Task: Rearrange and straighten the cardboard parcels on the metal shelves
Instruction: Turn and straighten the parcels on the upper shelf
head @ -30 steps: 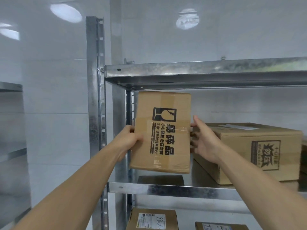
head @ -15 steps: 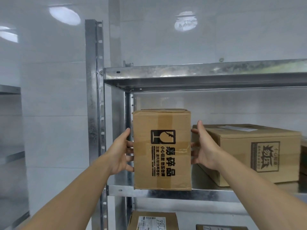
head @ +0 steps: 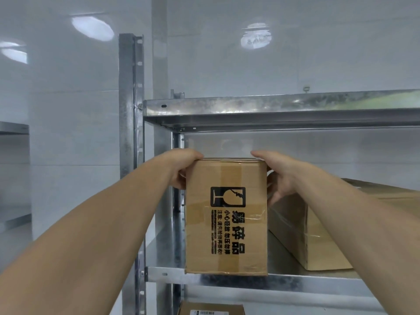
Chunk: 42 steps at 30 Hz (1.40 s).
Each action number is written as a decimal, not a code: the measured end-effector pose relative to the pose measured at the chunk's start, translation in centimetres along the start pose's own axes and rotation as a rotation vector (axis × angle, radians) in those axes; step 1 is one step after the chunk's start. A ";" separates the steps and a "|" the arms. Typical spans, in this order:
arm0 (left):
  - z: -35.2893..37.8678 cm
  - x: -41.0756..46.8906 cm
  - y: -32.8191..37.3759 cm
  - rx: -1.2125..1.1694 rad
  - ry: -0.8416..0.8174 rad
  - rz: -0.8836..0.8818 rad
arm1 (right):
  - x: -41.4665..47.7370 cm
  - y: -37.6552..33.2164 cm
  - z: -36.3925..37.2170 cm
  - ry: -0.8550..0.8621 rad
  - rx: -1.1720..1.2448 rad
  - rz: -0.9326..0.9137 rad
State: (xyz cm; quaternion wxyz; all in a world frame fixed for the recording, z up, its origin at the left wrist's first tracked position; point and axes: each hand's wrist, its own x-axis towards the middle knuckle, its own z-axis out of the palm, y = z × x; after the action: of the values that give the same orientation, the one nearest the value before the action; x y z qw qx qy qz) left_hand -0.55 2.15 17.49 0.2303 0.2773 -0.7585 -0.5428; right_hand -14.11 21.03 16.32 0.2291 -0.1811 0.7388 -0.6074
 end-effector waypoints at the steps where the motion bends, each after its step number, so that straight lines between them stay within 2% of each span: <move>1: 0.1 0.1 0.1 0.024 0.007 -0.009 | -0.1 0.0 0.1 0.001 -0.045 0.006; 9: 0.2 1.0 -0.2 0.002 -0.005 -0.062 | -0.5 -0.7 0.7 0.054 -0.212 -0.033; 18: 0.7 0.5 -0.2 -0.011 0.026 -0.044 | -0.4 -0.6 1.4 0.086 -0.205 -0.031; 22: 0.7 -0.3 -0.9 -0.046 0.020 0.031 | -0.8 -0.1 1.1 0.094 -0.101 -0.047; 25: -0.3 -0.1 -2.5 -0.204 -0.048 0.080 | -0.7 0.1 0.2 0.109 -0.003 -0.046; 27: -0.5 0.3 -4.1 -0.250 -0.036 0.071 | -0.7 0.5 -0.8 0.133 0.080 -0.047; 30: 0.4 0.2 -7.5 -0.217 0.064 -0.020 | -0.8 1.5 -1.6 0.132 0.234 -0.043; 33: 1.3 -0.1 -9.8 -0.218 0.077 -0.142 | -0.9 3.0 -1.9 0.098 0.392 -0.039; 36: 1.3 -0.9 -10.7 -0.246 0.110 -0.165 | -0.9 4.0 -2.3 0.086 0.473 -0.037; 40: 0.2 -1.9 -11.5 -0.382 -0.007 -0.264 | -0.9 5.5 -2.7 0.095 0.540 -0.018; 42: -0.2 -2.1 -11.3 -0.458 -0.030 -0.258 | -0.8 6.6 -2.5 0.081 0.587 -0.019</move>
State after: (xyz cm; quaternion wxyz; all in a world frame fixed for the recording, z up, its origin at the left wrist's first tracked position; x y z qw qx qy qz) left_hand 3.03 0.49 6.75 0.2046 0.3043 -0.5776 -0.7293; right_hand -14.80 24.81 10.31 0.2363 -0.0894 0.5386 -0.8038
